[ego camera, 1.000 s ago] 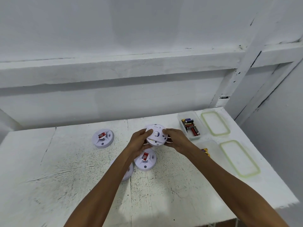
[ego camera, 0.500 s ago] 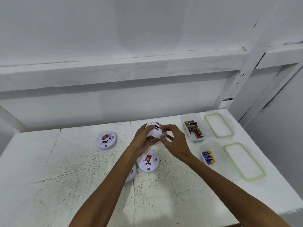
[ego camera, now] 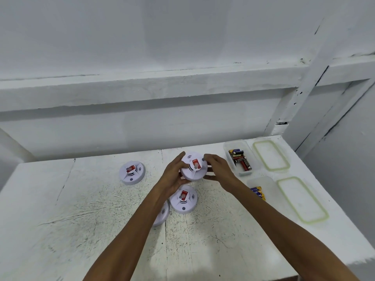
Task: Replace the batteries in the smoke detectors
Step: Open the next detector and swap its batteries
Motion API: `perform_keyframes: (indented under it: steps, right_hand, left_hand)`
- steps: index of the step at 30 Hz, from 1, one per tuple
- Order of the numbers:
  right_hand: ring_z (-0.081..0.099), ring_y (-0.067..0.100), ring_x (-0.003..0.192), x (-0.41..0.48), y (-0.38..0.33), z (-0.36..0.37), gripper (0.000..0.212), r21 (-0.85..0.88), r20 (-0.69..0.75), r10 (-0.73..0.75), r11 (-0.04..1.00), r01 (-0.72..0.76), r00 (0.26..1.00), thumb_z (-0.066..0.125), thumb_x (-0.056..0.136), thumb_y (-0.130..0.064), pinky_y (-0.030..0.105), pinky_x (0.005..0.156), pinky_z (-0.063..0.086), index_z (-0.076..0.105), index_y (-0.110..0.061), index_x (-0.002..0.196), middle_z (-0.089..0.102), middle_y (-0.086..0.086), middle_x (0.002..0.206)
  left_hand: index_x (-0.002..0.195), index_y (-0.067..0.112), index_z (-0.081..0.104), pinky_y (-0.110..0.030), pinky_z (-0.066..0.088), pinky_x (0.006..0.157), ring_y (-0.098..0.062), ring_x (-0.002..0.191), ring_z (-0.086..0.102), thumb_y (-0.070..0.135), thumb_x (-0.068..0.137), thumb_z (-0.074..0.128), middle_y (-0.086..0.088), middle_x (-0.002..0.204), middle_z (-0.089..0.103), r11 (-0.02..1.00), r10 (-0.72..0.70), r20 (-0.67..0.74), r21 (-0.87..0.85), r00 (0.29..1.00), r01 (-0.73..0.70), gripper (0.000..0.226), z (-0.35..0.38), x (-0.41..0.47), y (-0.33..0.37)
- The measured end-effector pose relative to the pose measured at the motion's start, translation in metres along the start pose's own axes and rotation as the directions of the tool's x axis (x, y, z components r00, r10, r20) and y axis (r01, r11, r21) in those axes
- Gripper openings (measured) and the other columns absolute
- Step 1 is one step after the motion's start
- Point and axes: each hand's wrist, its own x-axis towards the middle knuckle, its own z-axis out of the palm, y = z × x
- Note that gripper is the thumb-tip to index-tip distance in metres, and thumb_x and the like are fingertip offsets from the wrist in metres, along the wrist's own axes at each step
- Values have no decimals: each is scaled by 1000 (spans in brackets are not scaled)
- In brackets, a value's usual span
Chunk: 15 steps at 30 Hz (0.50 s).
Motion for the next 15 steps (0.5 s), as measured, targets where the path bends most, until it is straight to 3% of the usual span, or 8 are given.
perform_keyframes:
  steps: [2,3,5,7,9,12,15]
  right_hand:
    - [70,22,91,0,-4,-2,24,14,49,-13,1000,13,999,53,99,-31,28,68,55,67,-22,117,69,7,115]
    - [69,23,89,0,-5,-3,26,29,72,-13,1000,11,997,52,99,-28,29,70,55,65,-22,121,69,9,113]
    - [68,25,88,-1,-7,-3,31,72,137,-17,997,7,990,50,98,-20,35,77,58,61,-22,127,69,11,107]
    - [69,30,93,-3,-8,-2,37,73,220,-22,997,6,975,48,94,-12,42,87,59,61,-21,127,70,13,108]
    - [70,32,99,-6,-9,2,35,52,289,-12,999,-4,957,50,91,-7,44,90,58,63,-15,123,71,13,113]
    - [71,36,100,-11,-8,8,25,160,297,16,985,-66,955,55,91,-4,43,90,58,61,-3,115,70,18,114]
    - [71,37,100,-10,-8,13,20,256,240,29,962,-93,970,57,91,-3,36,85,59,60,1,110,69,20,117]
  left_hand:
    - [121,5,64,-29,56,59,-17,73,66,11,91,63,-15,111,68,999,25,-25,32,999,-24,31,1,-2,2]
    - [112,4,67,-27,54,58,-17,73,66,11,94,62,-16,105,70,999,41,-48,36,998,-40,20,0,-1,2]
    - [108,2,71,-36,58,74,-27,88,69,12,95,66,-18,104,75,998,64,-101,0,993,-65,17,0,0,6]
    - [117,-7,68,-48,55,94,-36,103,70,14,94,70,-23,112,74,995,89,-103,-28,991,-92,31,2,0,10]
    - [123,-9,66,-51,53,103,-39,112,69,18,93,72,-23,116,73,995,91,-120,-22,989,-94,41,4,1,11]
    - [129,-4,63,-52,52,104,-39,118,66,31,100,63,-23,124,70,992,100,-79,-68,992,-106,46,7,-3,10]
    - [128,-2,63,-41,61,89,-36,114,67,22,100,59,-22,126,69,983,121,-56,-129,991,-127,37,6,-6,7]
